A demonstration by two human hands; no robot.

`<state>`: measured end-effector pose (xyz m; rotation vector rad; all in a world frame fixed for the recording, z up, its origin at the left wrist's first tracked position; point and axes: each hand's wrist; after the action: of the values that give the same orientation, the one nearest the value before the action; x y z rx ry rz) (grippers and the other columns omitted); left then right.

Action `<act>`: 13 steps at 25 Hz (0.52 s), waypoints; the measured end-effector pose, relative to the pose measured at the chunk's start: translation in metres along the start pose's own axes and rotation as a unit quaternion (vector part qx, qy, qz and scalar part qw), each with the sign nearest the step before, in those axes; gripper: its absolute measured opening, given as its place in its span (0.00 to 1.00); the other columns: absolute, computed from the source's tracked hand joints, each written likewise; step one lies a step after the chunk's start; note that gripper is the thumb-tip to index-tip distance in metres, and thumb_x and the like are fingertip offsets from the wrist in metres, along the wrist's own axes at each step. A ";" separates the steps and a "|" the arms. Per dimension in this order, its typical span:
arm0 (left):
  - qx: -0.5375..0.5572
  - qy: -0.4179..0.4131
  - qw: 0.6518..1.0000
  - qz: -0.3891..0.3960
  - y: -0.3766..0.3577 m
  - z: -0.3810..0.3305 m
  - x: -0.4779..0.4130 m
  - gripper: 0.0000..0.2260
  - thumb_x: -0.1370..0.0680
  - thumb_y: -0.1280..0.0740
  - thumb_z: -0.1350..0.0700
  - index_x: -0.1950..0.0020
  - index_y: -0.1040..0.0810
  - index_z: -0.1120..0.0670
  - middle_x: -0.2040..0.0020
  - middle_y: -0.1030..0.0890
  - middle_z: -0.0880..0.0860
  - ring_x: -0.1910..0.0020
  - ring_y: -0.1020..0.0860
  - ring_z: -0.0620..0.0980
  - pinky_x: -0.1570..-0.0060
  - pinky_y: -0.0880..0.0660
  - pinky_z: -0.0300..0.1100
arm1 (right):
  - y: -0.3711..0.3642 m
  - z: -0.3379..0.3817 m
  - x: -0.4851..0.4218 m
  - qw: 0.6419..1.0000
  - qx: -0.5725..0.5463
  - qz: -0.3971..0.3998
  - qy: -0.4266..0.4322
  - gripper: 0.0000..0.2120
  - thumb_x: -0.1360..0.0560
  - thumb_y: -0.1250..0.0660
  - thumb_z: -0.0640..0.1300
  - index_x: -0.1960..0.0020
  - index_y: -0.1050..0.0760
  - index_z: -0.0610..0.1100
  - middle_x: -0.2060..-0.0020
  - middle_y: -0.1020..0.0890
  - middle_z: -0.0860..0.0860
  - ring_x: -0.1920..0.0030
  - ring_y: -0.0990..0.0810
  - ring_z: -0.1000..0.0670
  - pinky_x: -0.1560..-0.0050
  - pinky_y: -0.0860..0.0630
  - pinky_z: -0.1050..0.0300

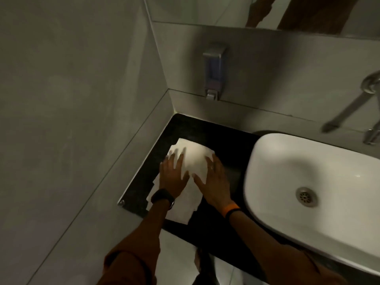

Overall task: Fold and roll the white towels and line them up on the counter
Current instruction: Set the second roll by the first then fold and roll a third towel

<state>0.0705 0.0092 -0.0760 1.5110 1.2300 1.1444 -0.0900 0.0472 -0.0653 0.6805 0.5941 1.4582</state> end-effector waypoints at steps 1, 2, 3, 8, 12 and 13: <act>0.011 0.038 0.999 0.027 -0.006 0.015 -0.001 0.36 0.22 0.39 0.41 0.21 0.54 0.48 0.21 0.47 0.57 0.23 0.48 0.61 0.27 0.44 0.63 | -0.014 -0.001 0.000 0.998 -0.022 0.028 -0.051 0.40 0.26 0.40 0.66 0.23 0.52 0.50 0.22 0.47 0.46 0.24 0.44 0.44 0.27 0.37 0.41; 0.041 0.088 0.994 0.050 -0.011 0.028 -0.002 0.36 0.22 0.38 0.41 0.21 0.54 0.47 0.21 0.48 0.58 0.23 0.49 0.62 0.27 0.45 0.64 | -0.027 -0.004 -0.001 0.993 -0.041 0.054 -0.099 0.40 0.25 0.40 0.66 0.23 0.53 0.51 0.23 0.45 0.46 0.25 0.42 0.43 0.29 0.34 0.39; 0.084 0.139 0.984 0.074 -0.015 0.039 -0.004 0.36 0.22 0.37 0.41 0.21 0.53 0.46 0.21 0.49 0.59 0.24 0.48 0.63 0.28 0.44 0.65 | -0.038 -0.008 -0.001 0.986 -0.057 0.073 -0.139 0.39 0.25 0.39 0.65 0.23 0.52 0.51 0.23 0.44 0.46 0.26 0.40 0.41 0.31 0.32 0.39; 0.293 0.129 0.939 0.129 -0.024 0.054 0.003 0.32 0.22 0.32 0.53 0.22 0.44 0.49 0.26 0.35 0.60 0.31 0.32 0.60 0.34 0.32 0.48 | -0.073 -0.013 0.007 0.978 -0.055 0.113 -0.164 0.31 0.23 0.36 0.51 0.24 0.46 0.53 0.28 0.35 0.43 0.32 0.31 0.40 0.35 0.28 0.44; 0.330 0.122 0.925 0.143 -0.017 0.038 0.012 0.22 0.19 0.36 0.55 0.26 0.35 0.53 0.29 0.29 0.57 0.33 0.29 0.57 0.33 0.33 0.44 | -0.075 0.000 0.015 0.973 -0.133 0.096 -0.160 0.24 0.21 0.40 0.41 0.27 0.38 0.52 0.28 0.33 0.45 0.33 0.29 0.43 0.34 0.30 0.52; 0.340 0.120 0.923 0.133 -0.011 0.031 0.014 0.22 0.19 0.36 0.56 0.26 0.35 0.55 0.29 0.29 0.58 0.32 0.29 0.57 0.31 0.33 0.47 | -0.069 0.001 0.015 0.971 -0.156 0.080 -0.162 0.25 0.22 0.41 0.38 0.27 0.36 0.52 0.28 0.33 0.45 0.32 0.29 0.44 0.35 0.30 0.54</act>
<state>0.1002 0.0230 -0.0920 2.1499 1.7506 1.1592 -0.0417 0.0628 -0.1140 0.7068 0.0537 1.5050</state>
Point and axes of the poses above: each hand's wrist, its own x-axis away from the middle knuckle, its own y-axis out of the back of the hand, z = x × y
